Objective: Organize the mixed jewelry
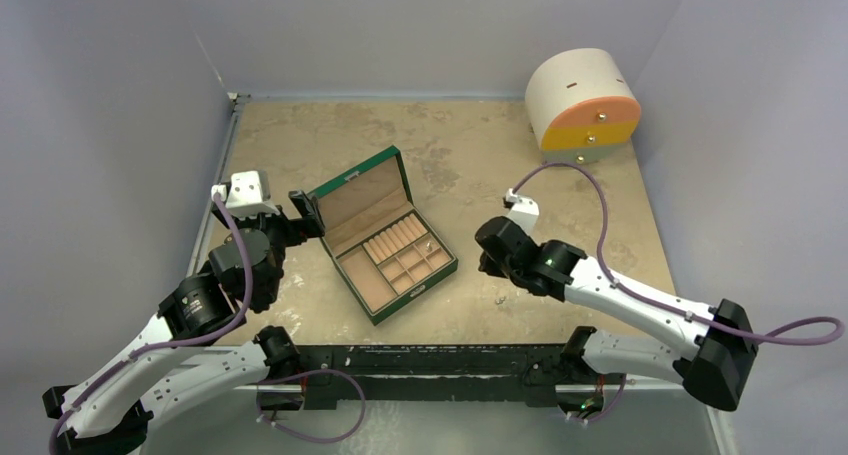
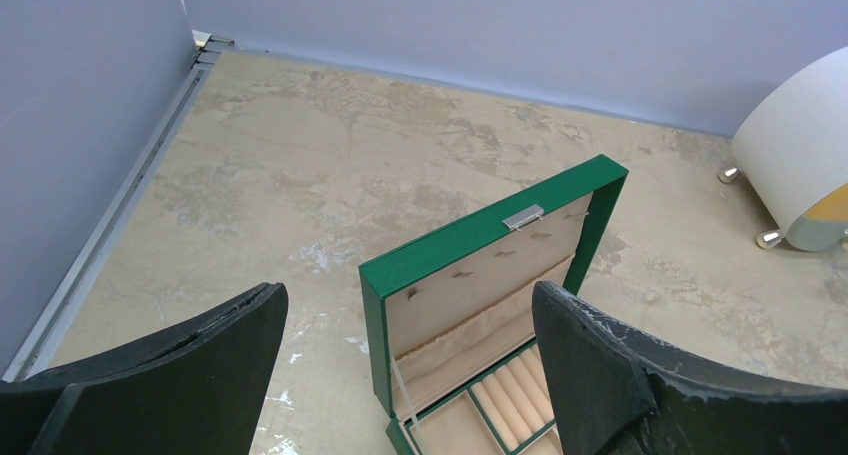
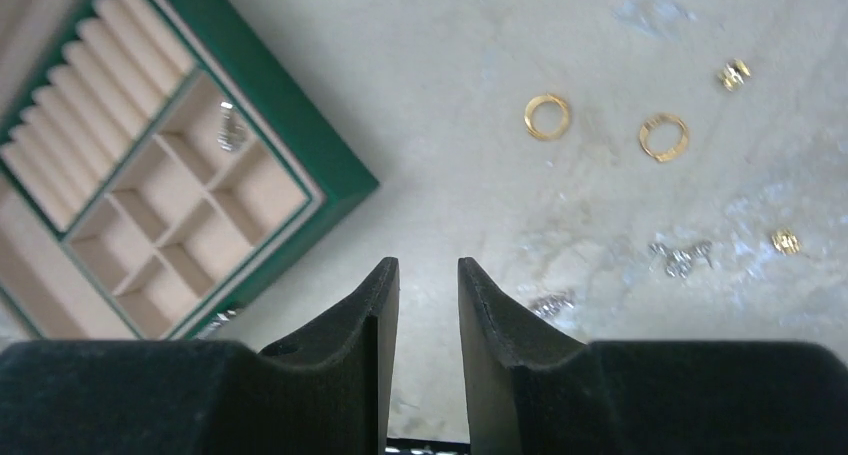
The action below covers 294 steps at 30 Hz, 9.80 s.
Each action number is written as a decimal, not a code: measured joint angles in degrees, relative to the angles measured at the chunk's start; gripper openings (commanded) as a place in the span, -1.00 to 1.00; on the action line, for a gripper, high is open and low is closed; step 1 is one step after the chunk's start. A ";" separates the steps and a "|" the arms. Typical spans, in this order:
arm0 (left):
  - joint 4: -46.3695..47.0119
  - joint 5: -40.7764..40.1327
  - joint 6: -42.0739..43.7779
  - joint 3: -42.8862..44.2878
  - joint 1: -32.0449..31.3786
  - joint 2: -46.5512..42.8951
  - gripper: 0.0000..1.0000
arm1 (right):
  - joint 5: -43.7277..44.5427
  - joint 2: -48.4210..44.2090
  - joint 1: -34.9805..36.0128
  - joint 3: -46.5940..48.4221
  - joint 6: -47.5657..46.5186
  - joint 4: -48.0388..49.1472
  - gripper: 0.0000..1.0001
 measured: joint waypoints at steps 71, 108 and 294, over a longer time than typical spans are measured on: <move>0.00 0.04 -0.02 0.00 0.00 0.55 0.85 | -5.60 6.71 -0.11 -12.87 19.85 -7.19 -0.59; -0.02 0.07 -0.02 0.00 0.00 0.52 0.85 | -2.93 1.31 -0.11 -5.49 13.46 -6.27 -1.00; -2.58 10.58 -6.19 1.51 0.00 2.47 0.99 | -19.61 5.38 -11.43 -0.04 -22.43 14.51 -1.00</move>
